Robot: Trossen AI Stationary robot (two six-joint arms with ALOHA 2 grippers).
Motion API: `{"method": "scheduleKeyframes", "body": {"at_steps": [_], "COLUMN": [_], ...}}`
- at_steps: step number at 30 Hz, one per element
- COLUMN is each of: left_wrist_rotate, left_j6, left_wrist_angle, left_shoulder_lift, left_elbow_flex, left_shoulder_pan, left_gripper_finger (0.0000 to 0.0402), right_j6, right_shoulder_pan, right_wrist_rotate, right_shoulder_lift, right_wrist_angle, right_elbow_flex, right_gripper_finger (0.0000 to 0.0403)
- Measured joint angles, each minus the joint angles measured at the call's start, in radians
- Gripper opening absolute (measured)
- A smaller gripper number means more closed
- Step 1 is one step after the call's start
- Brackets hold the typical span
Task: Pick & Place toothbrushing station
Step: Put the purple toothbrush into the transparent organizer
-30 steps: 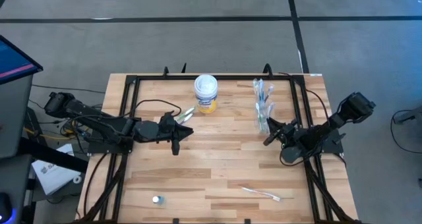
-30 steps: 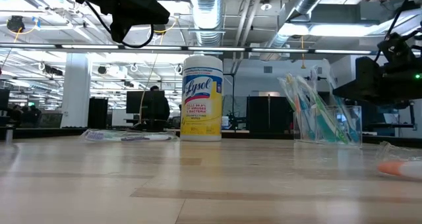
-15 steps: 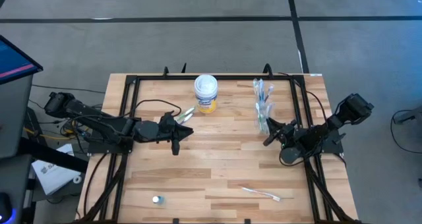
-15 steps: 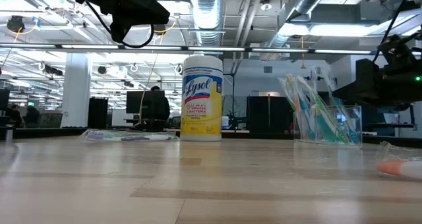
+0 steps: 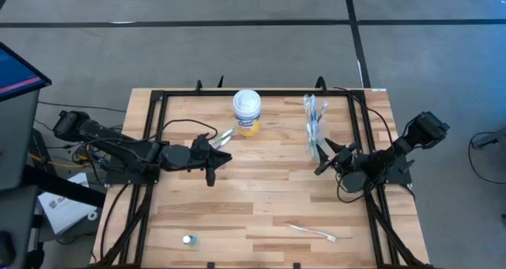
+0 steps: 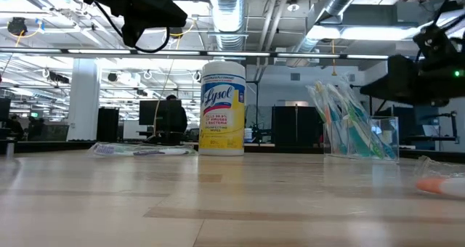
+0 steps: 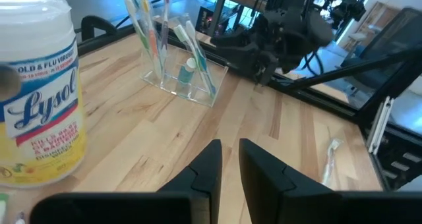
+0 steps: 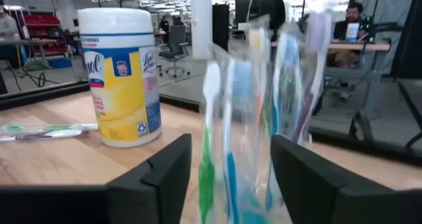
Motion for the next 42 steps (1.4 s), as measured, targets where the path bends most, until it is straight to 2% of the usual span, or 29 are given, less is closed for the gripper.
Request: {"method": "scheduleKeyframes", "body": {"at_steps": [6,10,19,24,29,34,42], "left_wrist_rotate": [0.0,0.0,0.016,0.015,-0.014,-0.019,-0.033], "left_j6": [0.04,0.037,-0.095,-0.193,-0.226,-0.256,-0.224], "left_wrist_angle": [-0.013,-0.118,-0.363,-0.498,-0.565,-0.576,-0.607], "left_shoulder_lift": [0.0,0.0,0.0,0.015,0.073,0.166,0.265], "left_elbow_flex": [0.0,0.0,0.0,0.0,0.001,0.001,0.0], "left_shoulder_pan": [0.0,0.0,0.0,0.0,0.0,0.0,0.026], "left_gripper_finger": [0.0049,0.0049,0.0049,0.0049,0.0054,0.0091,0.0155], "right_j6": [-0.485,-0.804,-1.165,-1.271,-1.305,-1.305,-1.319], "right_shoulder_pan": [0.022,0.044,0.048,0.047,0.017,-0.004,-0.02], "right_wrist_rotate": [0.0,-0.001,-0.02,-0.024,-0.027,-0.055,-0.058], "right_shoulder_lift": [-0.065,-0.103,-0.18,-0.183,-0.183,-0.183,-0.183], "right_wrist_angle": [0.372,0.59,0.572,0.57,0.57,0.57,0.57], "right_elbow_flex": [0.0,0.024,0.171,0.216,0.236,0.236,0.236], "right_gripper_finger": [0.0214,0.021,0.0196,0.0199,0.02,0.0201,0.0202]}}
